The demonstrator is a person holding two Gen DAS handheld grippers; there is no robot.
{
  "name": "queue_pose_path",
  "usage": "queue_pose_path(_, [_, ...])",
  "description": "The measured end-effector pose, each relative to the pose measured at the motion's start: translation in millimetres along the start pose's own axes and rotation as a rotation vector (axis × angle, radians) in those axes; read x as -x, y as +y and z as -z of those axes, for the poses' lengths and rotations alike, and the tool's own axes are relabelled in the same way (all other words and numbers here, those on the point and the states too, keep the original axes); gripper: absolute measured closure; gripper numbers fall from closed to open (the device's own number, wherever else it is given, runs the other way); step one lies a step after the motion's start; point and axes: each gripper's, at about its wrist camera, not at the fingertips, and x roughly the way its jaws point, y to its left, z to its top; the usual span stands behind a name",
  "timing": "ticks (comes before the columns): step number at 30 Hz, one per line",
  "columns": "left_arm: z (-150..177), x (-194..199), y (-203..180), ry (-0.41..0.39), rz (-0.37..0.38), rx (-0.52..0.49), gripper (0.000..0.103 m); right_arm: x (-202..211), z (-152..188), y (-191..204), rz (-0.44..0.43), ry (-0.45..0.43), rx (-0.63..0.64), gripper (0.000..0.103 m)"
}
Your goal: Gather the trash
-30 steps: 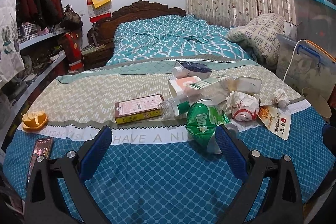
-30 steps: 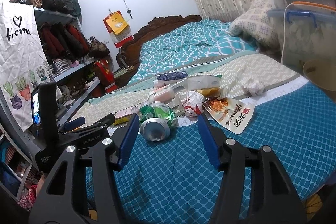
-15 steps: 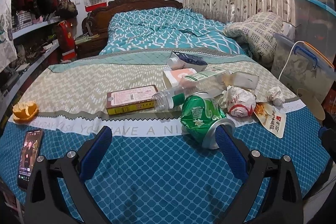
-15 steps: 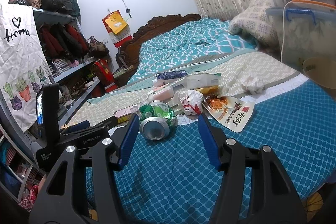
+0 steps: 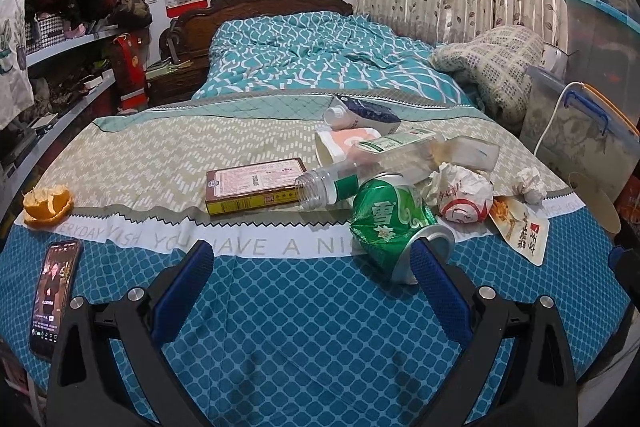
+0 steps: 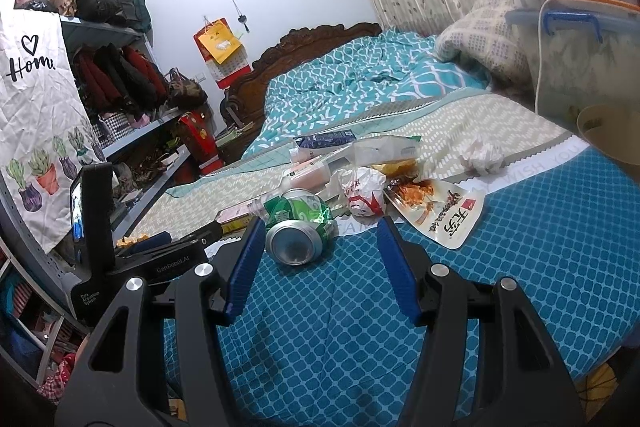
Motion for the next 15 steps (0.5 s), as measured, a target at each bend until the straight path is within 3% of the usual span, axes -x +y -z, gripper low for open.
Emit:
queue_pose_path(4, [0,-4,2,0.012,0.005,0.005,0.009,-2,1,0,-0.004,0.008,0.0,0.043])
queue_pose_path(8, [0,-13,5,0.048,0.024,0.019,0.02,-8,0,-5,-0.013,0.024,-0.012,0.043])
queue_pose_path(15, [-6,-39,-4,0.141,0.138,0.03,0.022,-27,-4,-38,0.004,0.069,-0.093,0.043])
